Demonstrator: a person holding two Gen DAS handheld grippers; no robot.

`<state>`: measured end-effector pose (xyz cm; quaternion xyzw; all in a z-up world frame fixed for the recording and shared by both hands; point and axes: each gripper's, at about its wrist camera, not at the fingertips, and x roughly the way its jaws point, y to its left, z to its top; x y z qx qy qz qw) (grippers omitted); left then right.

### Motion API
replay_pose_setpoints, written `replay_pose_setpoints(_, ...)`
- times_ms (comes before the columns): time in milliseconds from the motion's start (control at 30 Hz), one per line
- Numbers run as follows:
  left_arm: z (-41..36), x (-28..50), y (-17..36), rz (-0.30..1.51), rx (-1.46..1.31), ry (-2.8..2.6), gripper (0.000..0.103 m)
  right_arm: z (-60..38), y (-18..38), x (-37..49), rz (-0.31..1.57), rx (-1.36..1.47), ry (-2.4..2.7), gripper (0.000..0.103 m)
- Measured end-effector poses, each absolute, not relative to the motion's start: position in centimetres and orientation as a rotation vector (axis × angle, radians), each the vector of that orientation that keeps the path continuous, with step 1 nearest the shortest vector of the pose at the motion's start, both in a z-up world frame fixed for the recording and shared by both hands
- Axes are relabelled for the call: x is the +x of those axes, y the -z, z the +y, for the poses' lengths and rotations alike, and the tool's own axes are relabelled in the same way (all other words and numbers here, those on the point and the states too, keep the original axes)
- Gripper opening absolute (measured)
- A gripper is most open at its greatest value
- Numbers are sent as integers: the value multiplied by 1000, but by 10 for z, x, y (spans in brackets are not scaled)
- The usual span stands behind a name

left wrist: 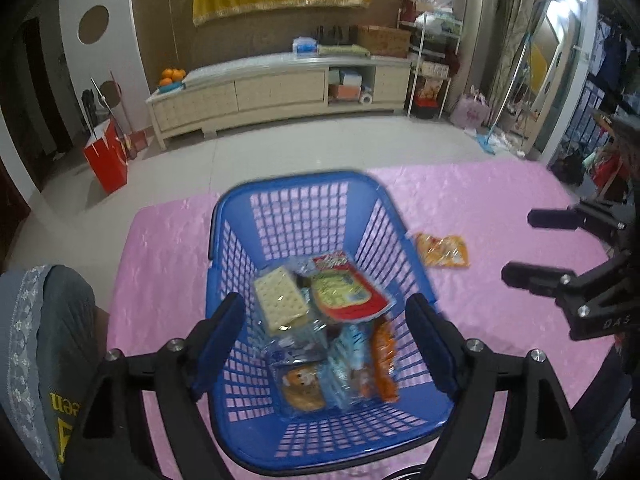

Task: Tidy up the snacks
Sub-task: 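Open the left gripper and move the right gripper to the orange packet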

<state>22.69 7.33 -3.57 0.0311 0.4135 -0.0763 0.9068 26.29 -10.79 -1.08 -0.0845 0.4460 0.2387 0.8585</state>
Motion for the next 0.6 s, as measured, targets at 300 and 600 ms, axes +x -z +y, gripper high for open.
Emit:
replay_pose_setpoints(300,58,228,25,871,91,128,81,-141,-2,264,970,-196,-435,88)
replay_pose_setpoints(600,60,251,48,965,124,60,81,-160,14,293,1033,-212,-405,88)
